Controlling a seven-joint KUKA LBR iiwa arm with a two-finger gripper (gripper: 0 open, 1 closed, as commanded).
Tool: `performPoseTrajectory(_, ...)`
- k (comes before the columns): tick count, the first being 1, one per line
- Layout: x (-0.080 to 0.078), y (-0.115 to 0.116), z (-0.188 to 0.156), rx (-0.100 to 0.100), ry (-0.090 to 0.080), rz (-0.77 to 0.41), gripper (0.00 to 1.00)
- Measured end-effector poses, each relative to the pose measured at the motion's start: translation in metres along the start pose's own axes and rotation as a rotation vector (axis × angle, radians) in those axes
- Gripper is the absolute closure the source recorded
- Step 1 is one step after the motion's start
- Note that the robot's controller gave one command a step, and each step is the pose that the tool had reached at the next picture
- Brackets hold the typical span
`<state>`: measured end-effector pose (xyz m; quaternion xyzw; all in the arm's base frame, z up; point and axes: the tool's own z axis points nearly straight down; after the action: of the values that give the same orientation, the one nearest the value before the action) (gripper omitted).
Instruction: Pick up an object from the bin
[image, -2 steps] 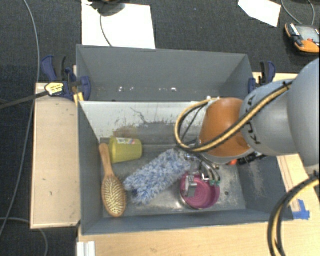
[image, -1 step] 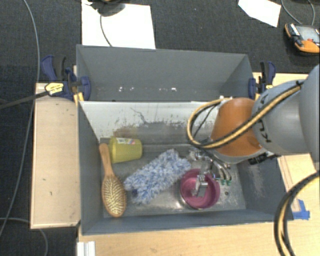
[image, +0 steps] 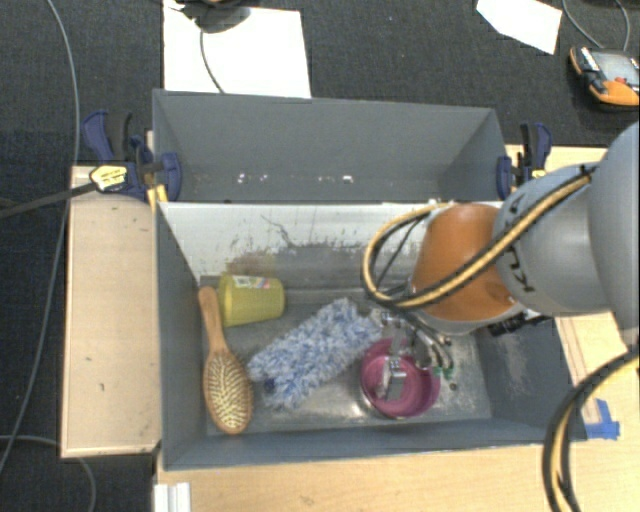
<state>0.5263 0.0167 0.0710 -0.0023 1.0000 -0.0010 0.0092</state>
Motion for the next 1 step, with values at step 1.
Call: performPoseTrajectory(1, 0.017, 0.0396, -0.0257, 0.004, -0.004, -0.228, 0.0)
